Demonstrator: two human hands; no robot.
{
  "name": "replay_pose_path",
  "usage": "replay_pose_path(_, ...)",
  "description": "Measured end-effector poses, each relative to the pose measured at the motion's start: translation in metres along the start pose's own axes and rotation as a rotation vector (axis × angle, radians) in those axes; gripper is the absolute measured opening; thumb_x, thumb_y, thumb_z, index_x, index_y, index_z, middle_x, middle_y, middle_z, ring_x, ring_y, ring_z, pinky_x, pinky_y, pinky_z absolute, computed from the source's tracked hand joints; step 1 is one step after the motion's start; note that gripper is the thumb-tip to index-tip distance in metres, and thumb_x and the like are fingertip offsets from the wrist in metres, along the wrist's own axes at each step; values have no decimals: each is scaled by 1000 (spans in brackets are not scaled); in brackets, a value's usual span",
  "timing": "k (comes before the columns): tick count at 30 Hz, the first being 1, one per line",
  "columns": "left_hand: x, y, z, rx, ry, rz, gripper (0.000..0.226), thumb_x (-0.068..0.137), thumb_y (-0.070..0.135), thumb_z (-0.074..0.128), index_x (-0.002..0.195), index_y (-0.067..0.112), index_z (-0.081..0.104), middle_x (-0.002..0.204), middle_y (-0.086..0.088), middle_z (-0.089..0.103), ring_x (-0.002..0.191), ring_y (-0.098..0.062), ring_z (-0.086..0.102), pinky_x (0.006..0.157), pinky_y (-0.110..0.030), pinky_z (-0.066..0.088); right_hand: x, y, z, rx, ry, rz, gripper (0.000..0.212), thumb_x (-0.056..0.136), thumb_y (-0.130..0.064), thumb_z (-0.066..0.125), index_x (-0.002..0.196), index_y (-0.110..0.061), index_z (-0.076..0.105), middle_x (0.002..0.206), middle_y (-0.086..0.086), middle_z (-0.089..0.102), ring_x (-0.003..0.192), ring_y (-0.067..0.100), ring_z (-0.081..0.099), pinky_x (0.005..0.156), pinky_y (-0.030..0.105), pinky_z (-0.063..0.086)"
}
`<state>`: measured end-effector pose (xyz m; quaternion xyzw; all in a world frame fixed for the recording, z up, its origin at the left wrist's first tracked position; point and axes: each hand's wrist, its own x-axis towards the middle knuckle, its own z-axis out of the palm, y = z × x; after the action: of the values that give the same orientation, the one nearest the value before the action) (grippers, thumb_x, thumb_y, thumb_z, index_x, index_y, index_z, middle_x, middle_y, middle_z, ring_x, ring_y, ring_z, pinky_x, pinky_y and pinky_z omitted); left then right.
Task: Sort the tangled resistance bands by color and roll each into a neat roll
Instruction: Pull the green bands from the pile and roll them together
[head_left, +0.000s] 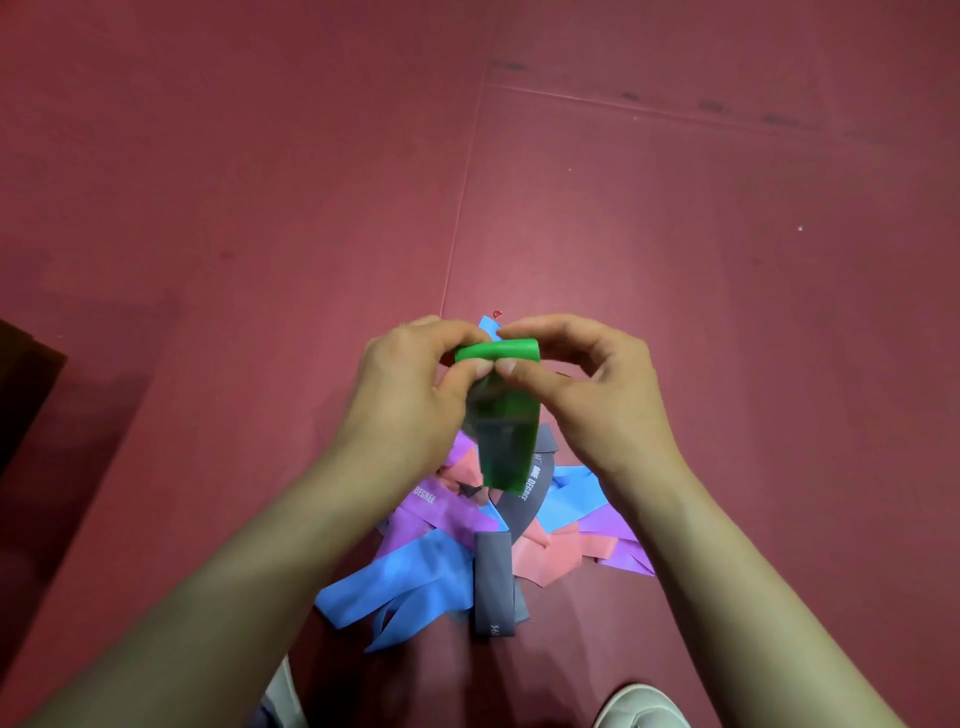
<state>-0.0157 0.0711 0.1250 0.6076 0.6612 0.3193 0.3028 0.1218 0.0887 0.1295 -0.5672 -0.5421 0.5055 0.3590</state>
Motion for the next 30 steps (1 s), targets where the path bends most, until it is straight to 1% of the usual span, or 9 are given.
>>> replay_pose_path(4,0,3,-1,-186,10,-75,21,85,4,66,84,25,68,78,-4,71,74,-23,64,75,-33,51,2,3,-1,122,23,46,21,76,1,74,89,-15,71,88,11,73,83,21,68,82,31,55)
replay_pose_path(8,1,4,-1,-458,59,-189,29,81,2,72,104,19,64,68,4,69,64,-9,60,62,-15,46,4,2,-4,251,68,83,20,74,0,76,93,-3,69,86,16,73,74,16,68,69,20,54)
replay_pose_path(11,1,3,-1,-582,103,-264,35,78,2,75,106,19,61,75,3,73,70,-8,67,64,-11,47,2,1,-2,287,105,60,18,74,0,77,88,-6,68,72,9,71,65,10,65,62,14,50)
replay_pose_path(16,0,5,-1,-683,111,-270,36,74,-5,75,99,19,64,81,-1,75,75,-9,71,66,-13,51,1,-2,-5,325,198,9,28,74,-4,78,98,-9,63,57,3,62,54,4,57,54,10,42)
replay_pose_path(20,0,6,-3,-598,128,-162,35,74,-9,73,91,21,67,78,1,73,76,-6,70,75,-19,55,2,1,-4,312,211,12,29,76,-11,78,100,-14,62,53,-3,59,59,8,54,61,17,46)
replay_pose_path(22,-1,7,-4,-515,142,-120,37,75,-6,74,98,23,69,81,0,74,82,-10,70,84,-28,56,1,1,-2,296,208,9,25,77,-14,77,99,-15,65,50,-6,55,58,9,51,60,17,45)
replay_pose_path(24,-2,9,-3,-417,152,-77,42,75,-2,76,104,27,70,86,1,73,88,-14,70,90,-37,54,0,1,-1,306,213,1,16,79,-14,76,93,-14,69,55,1,57,55,9,51,55,16,45)
replay_pose_path(27,-4,11,-1,-315,171,-35,43,74,3,78,106,30,69,89,6,73,90,-13,69,92,-35,53,0,-1,-2,351,211,-8,2,80,-12,74,81,-12,73,64,1,66,57,7,59,57,17,48)
replay_pose_path(30,-4,11,0,-324,198,-34,35,76,7,77,94,35,71,85,10,73,86,-10,70,90,-31,53,0,-1,-3,359,193,-25,1,79,-13,74,79,-13,74,68,-5,71,62,3,63,60,14,49)
